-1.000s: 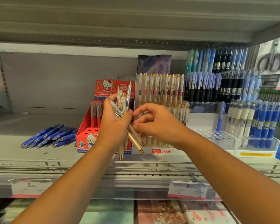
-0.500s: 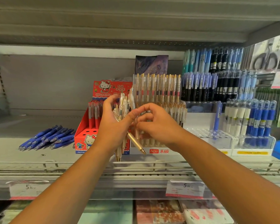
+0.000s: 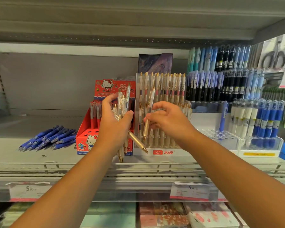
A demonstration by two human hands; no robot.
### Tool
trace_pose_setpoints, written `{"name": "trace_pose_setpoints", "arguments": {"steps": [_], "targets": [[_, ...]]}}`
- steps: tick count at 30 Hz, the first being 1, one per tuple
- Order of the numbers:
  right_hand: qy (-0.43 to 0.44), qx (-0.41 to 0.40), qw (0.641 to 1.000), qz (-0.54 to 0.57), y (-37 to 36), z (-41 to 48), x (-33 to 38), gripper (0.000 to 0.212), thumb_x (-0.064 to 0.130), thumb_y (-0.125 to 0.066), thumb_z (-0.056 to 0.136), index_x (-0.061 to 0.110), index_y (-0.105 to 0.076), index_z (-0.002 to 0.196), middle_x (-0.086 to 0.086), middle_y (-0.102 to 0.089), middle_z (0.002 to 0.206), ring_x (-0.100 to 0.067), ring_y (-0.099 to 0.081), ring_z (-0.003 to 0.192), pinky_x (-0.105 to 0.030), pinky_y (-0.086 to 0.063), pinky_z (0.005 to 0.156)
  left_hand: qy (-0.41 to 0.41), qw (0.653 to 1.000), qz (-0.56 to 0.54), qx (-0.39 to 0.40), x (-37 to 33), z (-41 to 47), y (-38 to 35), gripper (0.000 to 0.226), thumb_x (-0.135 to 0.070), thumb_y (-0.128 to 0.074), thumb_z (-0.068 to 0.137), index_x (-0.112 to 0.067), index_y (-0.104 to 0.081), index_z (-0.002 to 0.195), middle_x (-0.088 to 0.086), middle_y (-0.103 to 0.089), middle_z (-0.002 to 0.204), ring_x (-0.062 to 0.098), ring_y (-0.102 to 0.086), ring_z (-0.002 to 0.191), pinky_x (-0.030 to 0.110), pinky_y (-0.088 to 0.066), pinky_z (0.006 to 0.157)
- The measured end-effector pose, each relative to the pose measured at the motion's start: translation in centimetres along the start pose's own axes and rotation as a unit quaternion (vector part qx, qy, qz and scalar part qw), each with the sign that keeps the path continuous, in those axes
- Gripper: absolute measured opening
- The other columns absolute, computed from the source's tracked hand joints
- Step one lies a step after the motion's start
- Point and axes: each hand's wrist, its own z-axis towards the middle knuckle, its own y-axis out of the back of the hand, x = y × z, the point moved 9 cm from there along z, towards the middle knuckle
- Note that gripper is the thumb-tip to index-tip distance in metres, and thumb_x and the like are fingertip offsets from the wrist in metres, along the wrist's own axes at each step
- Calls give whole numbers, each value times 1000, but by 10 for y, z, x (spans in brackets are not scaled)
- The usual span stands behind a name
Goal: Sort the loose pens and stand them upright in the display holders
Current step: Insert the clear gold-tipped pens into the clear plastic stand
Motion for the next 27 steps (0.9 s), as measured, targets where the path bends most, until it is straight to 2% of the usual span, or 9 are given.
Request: {"name": "trace_pose_setpoints", "arguments": {"steps": [1, 3, 6, 8, 11, 17, 19, 21, 27], "targets": [[16, -14, 999, -30, 3, 1, 2, 23, 10, -69, 89, 15, -56, 107, -9, -75, 85, -26, -73, 79, -43, -61, 77, -2, 1000, 0, -1, 0, 0, 0, 54, -15, -67, 88, -44, -41, 125, -24, -53, 120, 8, -60, 111, 49, -53, 96], [48, -39, 994, -85, 7, 2, 7, 31, 11, -70, 88, 19, -51, 111, -8, -73, 82, -23, -72, 71, -44, -61, 75, 4, 1000, 0, -1, 1, 1, 0, 54, -15, -68, 89, -46, -42, 124, -32, -51, 114, 4, -60, 107, 46, -55, 93], [88, -59, 984, -140, 10, 2, 14, 71, 4, -69, 85, 33, -32, 137, -3, -61, 101, -14, -65, 58, -29, -60, 58, 18, 1000, -6, 5, 4, 1, -2, 54, -14, -68, 89, -46, -41, 125, -32, -50, 116, 13, -61, 109, 48, -56, 91], [119, -68, 976, -170, 11, 2, 19, 89, 0, -68, 83, 45, -20, 143, 3, -53, 105, -17, -65, 59, -28, -59, 55, 18, 1000, -6, 7, 5, 1, -2, 54, -14, -68, 90, -45, -41, 126, -27, -51, 120, 16, -61, 111, 50, -55, 92], [159, -87, 963, -200, 11, 1, 26, 89, 1, -67, 85, 49, -19, 142, 8, -52, 104, -19, -67, 65, -33, -61, 60, 18, 1000, -1, 9, 5, 1, -2, 54, -15, -67, 90, -44, -41, 128, -32, -51, 116, 14, -62, 108, 46, -57, 90], [187, -91, 958, -200, 6, 2, 25, 85, -1, -68, 84, 49, -23, 136, 8, -54, 100, -16, -67, 64, -32, -61, 59, 22, 1000, -3, 12, 6, 1, -2, 54, -16, -68, 90, -45, -41, 127, -33, -51, 116, 16, -62, 109, 35, -58, 80], [185, -84, 959, -198, 3, 2, 22, 85, -2, -69, 83, 52, -25, 132, 7, -55, 99, -17, -67, 66, -32, -61, 61, 25, 1000, -6, 16, 6, 1, -2, 55, -16, -68, 90, -44, -41, 129, -26, -51, 122, 25, -61, 113, 44, -57, 87], [188, -82, 960, -189, 2, 3, 22, 85, -2, -70, 82, 54, -26, 128, 6, -56, 96, -19, -66, 66, -32, -61, 60, 26, 1000, -4, 16, 6, 1, -2, 55, -17, -68, 90, -44, -40, 128, -24, -50, 125, 27, -60, 115, 53, -53, 94], [172, -49, 965, -194, -2, 8, 18, 87, -2, -71, 79, 57, -26, 125, 2, -55, 97, -23, -67, 64, -38, -60, 53, 24, 1000, -3, 15, 6, 1, -3, 55, -17, -68, 90, -46, -40, 128, -29, -48, 123, 20, -58, 116, 51, -54, 94]]}}
